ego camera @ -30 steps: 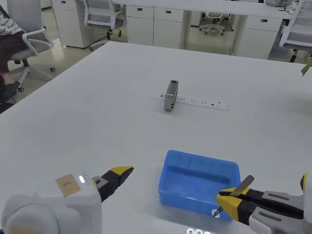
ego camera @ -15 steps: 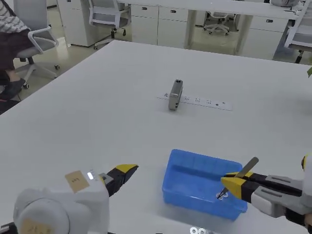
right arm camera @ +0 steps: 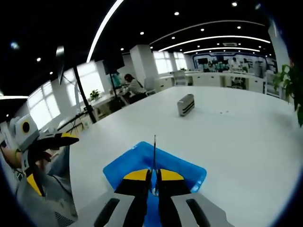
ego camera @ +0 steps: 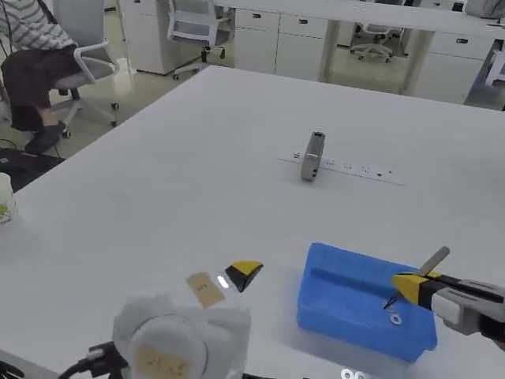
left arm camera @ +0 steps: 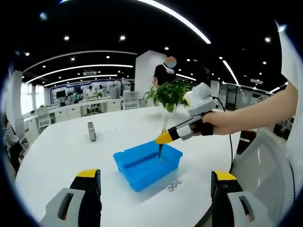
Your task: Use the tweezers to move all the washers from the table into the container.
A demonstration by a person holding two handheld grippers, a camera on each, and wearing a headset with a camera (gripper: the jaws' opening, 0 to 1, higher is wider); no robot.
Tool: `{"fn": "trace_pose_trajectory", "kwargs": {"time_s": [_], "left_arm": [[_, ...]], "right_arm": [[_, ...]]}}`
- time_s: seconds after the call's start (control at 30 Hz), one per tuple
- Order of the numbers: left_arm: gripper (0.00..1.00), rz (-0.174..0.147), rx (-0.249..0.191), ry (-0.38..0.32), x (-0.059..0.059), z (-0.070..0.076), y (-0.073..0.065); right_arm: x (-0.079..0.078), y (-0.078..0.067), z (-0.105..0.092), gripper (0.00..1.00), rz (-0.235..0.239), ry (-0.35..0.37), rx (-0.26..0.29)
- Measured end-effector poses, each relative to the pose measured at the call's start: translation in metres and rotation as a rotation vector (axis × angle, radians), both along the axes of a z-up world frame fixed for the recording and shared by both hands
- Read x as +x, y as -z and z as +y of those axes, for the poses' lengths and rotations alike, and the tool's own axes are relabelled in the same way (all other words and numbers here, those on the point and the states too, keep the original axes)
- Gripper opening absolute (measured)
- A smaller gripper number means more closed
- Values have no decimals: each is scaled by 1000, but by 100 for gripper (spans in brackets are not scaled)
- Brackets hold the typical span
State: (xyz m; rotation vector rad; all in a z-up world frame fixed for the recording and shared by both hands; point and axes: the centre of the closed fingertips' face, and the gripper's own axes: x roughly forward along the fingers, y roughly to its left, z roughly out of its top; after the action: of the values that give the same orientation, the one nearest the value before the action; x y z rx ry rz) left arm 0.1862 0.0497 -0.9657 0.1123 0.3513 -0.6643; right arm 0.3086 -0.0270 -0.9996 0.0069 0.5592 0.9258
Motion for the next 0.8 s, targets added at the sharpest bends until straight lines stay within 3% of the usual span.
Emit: {"fn": "trace_pose_trajectory", "kwargs": {"time_s": [0.13, 0.27, 0.43, 0.7, 0.8], "left_arm": [[99, 8, 88, 27, -3, -1, 9], [95, 16, 143, 46, -6, -1, 15], [95, 17, 92, 89, -9, -8, 11], [96, 27, 82, 113, -11, -12, 12], [96, 15, 80, 121, -11, -14, 10]], "right_arm": [[2, 8, 3, 3, 7, 30, -20], [4, 15, 4, 3, 7, 59, -47], [5, 18, 4, 3, 0, 112, -68], [5, 20, 1, 3, -2, 148, -84], [8, 18, -2, 3, -9, 152, -87]]}}
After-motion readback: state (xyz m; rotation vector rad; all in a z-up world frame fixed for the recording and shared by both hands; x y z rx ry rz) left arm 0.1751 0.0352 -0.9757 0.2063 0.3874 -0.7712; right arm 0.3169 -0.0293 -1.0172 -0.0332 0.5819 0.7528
